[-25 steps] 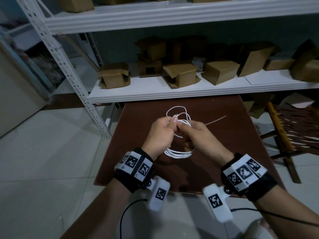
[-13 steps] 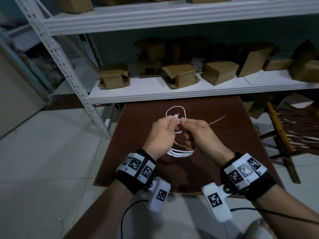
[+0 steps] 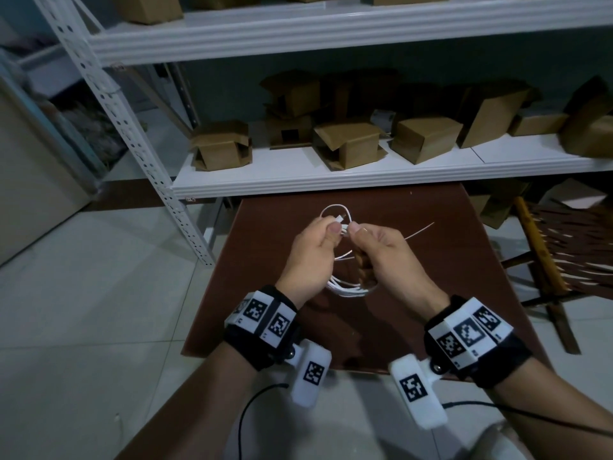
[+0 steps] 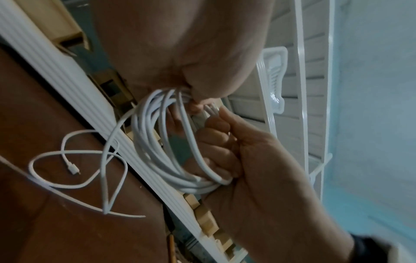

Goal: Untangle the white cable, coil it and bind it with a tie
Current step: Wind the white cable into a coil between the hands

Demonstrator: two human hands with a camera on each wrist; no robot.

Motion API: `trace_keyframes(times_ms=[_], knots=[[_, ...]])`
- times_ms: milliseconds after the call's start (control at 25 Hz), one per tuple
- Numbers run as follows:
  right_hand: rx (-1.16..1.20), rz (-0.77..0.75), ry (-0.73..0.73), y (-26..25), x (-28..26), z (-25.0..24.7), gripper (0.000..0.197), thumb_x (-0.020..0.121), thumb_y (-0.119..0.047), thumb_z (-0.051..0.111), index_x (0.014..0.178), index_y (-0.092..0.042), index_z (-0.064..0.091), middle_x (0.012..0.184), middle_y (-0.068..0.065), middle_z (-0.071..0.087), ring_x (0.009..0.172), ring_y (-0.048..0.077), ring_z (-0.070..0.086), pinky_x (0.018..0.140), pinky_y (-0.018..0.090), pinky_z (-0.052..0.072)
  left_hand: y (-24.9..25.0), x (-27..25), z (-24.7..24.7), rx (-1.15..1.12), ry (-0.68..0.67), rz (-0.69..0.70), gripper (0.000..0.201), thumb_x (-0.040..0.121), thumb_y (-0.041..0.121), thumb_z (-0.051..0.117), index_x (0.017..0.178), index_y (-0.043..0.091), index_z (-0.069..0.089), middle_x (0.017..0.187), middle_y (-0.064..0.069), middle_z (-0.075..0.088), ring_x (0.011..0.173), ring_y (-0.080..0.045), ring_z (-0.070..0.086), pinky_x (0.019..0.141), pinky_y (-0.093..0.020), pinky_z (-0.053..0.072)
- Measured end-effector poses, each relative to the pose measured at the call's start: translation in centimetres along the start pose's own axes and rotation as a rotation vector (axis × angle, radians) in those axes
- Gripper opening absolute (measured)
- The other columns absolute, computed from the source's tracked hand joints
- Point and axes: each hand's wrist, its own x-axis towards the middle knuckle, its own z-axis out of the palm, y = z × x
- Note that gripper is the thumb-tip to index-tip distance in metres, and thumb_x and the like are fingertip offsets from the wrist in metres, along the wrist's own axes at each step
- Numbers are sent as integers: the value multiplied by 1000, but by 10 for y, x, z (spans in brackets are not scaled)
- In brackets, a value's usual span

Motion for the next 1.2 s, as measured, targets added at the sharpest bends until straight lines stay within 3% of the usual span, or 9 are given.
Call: trace_keyframes(times_ms=[120, 240, 400, 520, 640, 800, 960, 1080, 1200], knots=[[-2, -50, -9, -8, -2, 0, 40, 111, -19, 48, 73, -13, 59, 53, -9, 56, 47, 6, 51, 45, 15, 38, 3, -2, 7, -479, -10, -132, 35, 112, 29, 41, 93, 17, 67, 83, -1, 71, 73, -13, 67, 68, -32, 56], [-75, -40, -15, -6, 1, 1, 46, 111, -24, 47, 66, -20, 55, 50, -6, 53, 46, 16, 41, 45, 27, 26, 9, -5, 13, -568, 42, -231, 35, 113, 25, 39, 87, 12, 59, 69, 2, 57, 45, -6, 47, 40, -19, 34], [-148, 2, 42, 2, 8, -4, 53, 109, -29, 51, 57, -23, 58, 52, -4, 52, 43, 12, 36, 44, 25, 26, 8, -5, 12, -573, 13, -348, 40, 112, 34, 41, 77, 17, 49, 62, 3, 40, 41, -5, 31, 37, -18, 21], [-150, 38, 70, 9, 15, -11, 47, 107, -34, 56, 62, -21, 51, 54, 1, 40, 43, 14, 33, 44, 25, 25, 12, -6, 11, -686, -35, -407, 39, 111, 37, 44, 79, 15, 47, 56, 5, 32, 38, -3, 28, 34, -17, 21], [-96, 62, 51, 13, 19, -14, 45, 105, -36, 58, 63, -21, 54, 60, 9, 39, 47, 15, 36, 46, 24, 27, 15, -6, 7, -885, -89, -478, 37, 111, 34, 45, 81, 13, 48, 54, 6, 31, 37, -1, 27, 31, -15, 22], [-42, 78, 13, 5, 18, -10, 43, 109, -28, 52, 69, -15, 54, 52, -1, 39, 41, 10, 33, 39, 19, 27, 16, -3, -3, -1090, -161, -583, 40, 110, 35, 44, 78, 13, 48, 47, 10, 29, 32, 0, 22, 27, -16, 18], [24, 63, 1, 2, 14, -7, 39, 110, -26, 48, 79, -6, 60, 51, -3, 46, 40, 8, 41, 40, 17, 32, 16, -2, -6, -1053, -95, -606, 46, 109, 38, 45, 68, 18, 44, 46, 10, 26, 32, -1, 20, 28, -18, 15], [22, 73, 125, 2, 11, -6, 40, 111, -32, 45, 90, -5, 65, 69, 6, 59, 57, 14, 55, 51, 21, 45, 14, 3, -13, -1124, 13, -611, 48, 109, 41, 45, 65, 20, 41, 46, 10, 24, 31, -2, 19, 26, -18, 15], [-72, 127, 237, 18, 15, -10, 38, 110, -37, 46, 90, -9, 64, 77, 2, 62, 69, 16, 57, 61, 26, 49, 12, 9, -20, -1165, 159, -531, 48, 110, 42, 44, 68, 20, 41, 48, 10, 24, 32, -2, 19, 26, -18, 16]])
